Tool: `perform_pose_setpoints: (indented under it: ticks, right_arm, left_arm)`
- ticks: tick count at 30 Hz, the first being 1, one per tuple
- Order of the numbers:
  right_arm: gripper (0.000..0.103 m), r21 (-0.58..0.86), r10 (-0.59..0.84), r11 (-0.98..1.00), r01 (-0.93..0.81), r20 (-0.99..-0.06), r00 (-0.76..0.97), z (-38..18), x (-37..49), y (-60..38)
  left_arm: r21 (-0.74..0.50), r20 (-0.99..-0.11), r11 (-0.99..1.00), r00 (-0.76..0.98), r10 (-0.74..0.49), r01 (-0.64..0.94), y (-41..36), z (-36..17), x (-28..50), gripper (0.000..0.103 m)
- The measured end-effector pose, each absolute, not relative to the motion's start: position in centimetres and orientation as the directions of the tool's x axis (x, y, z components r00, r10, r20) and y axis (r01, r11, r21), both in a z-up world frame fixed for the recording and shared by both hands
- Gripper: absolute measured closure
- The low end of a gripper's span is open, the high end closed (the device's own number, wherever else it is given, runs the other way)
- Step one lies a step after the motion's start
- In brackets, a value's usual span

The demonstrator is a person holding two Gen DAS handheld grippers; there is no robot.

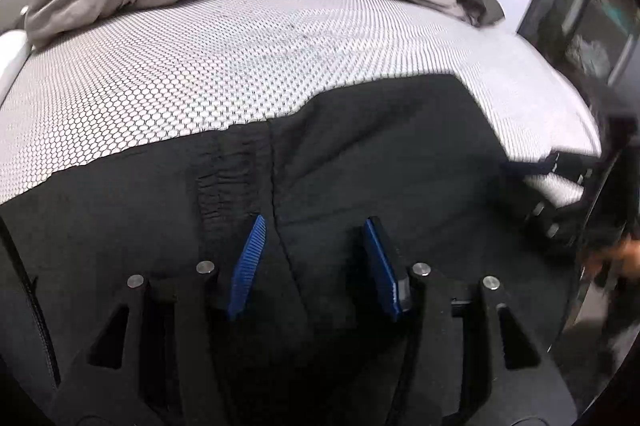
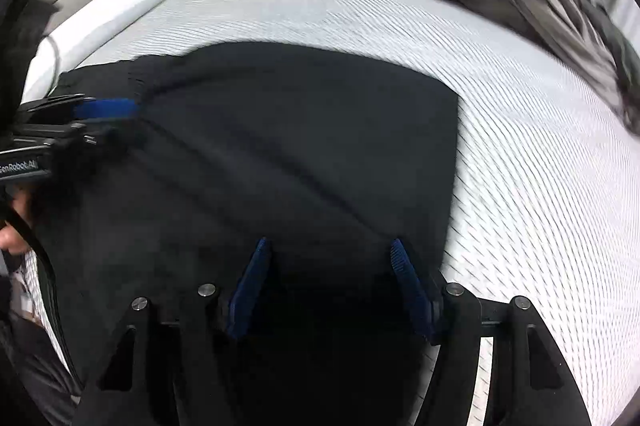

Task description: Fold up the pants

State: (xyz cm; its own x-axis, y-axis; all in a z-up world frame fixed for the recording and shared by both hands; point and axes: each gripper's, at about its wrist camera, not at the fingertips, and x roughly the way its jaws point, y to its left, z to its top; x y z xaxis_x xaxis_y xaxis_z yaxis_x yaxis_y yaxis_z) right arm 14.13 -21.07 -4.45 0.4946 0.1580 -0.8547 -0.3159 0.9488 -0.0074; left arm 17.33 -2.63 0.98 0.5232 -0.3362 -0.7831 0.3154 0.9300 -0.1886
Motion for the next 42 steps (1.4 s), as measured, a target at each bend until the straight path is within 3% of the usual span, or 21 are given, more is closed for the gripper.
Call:
perform_pose_setpoints:
  ticks: [3, 8, 13, 18, 20, 22, 27, 29, 32, 34, 37, 40, 42]
  right_arm:
    - [0.039, -0.024, 0.146, 0.950, -0.311, -0.847, 0.511, -3.3, 13.1, -21.4]
    - [0.039, 0.081, 0.246, 0.951, -0.297, -0.781, 0.574, -1.1, 14.2, -19.4]
    - [0.039, 0.207, 0.354, 0.923, -0.326, -0.789, 0.502, -3.0, 18.9, -15.2]
    - [0.039, 0.004, 0.192, 0.942, -0.335, -0.825, 0.531, -3.9, 18.3, -14.8]
    - [0.039, -0.057, 0.092, 0.968, -0.244, -0.825, 0.558, -4.0, 18.6, -17.4]
    - [0.034, -0.083, 0.022, 0.984, -0.157, -0.819, 0.573, -3.9, 18.2, -19.6]
    - [0.034, -0.049, 0.056, 0.988, -0.144, -0.765, 0.642, -1.3, 16.8, -19.4]
    - [0.034, -0.024, 0.096, 0.985, -0.169, -0.741, 0.665, -0.5, 16.1, -19.0]
    - [0.034, 0.006, 0.169, 0.969, -0.248, -0.746, 0.644, -0.5, 16.4, -15.7]
    - [0.035, 0.018, 0.187, 0.961, -0.275, -0.774, 0.605, -1.8, 17.5, -13.4]
    - [0.045, 0.063, 0.206, 0.960, -0.271, -0.815, 0.541, -4.2, 18.7, -12.2]
    - [0.068, 0.021, 0.157, 0.969, -0.245, -0.819, 0.552, -4.1, 18.5, -13.2]
    - [0.074, -0.076, 0.026, 0.985, -0.153, -0.817, 0.576, -4.0, 18.8, -15.5]
  left_arm:
    - [-0.173, -0.779, 0.941, 0.544, -0.312, 0.293, -2.1, 2.4, 16.7, 0.054]
    - [-0.275, -0.709, 0.916, 0.582, -0.399, 0.294, -2.4, 4.9, 17.4, 0.054]
    - [-0.173, -0.808, 0.959, 0.524, -0.269, 0.226, -3.9, 1.2, 21.3, 0.055]
    - [-0.160, -0.797, 0.953, 0.537, -0.278, 0.256, -2.2, 0.5, 20.4, 0.055]
    - [-0.153, -0.812, 0.968, 0.533, -0.238, 0.199, -1.0, 0.3, 20.1, 0.035]
    - [-0.188, -0.813, 0.967, 0.526, -0.251, 0.172, -0.1, 0.5, 19.8, 0.036]
    - [-0.195, -0.767, 0.974, 0.601, -0.223, 0.112, 1.3, 3.7, 18.6, 0.049]
    - [-0.256, -0.727, 0.953, 0.618, -0.300, 0.161, 0.7, 5.0, 18.4, 0.067]
    - [-0.264, -0.730, 0.942, 0.595, -0.336, 0.208, -1.6, 4.7, 19.5, 0.082]
    - [-0.245, -0.763, 0.946, 0.560, -0.323, 0.211, -3.0, 3.2, 20.6, 0.082]
    - [-0.251, -0.790, 0.948, 0.523, -0.318, 0.197, -3.5, 0.6, 21.7, 0.086]
    - [-0.325, -0.777, 0.931, 0.516, -0.361, 0.163, -2.0, 0.7, 21.5, 0.097]
    - [-0.371, -0.767, 0.917, 0.509, -0.390, 0.144, -1.1, 0.4, 21.5, 0.100]
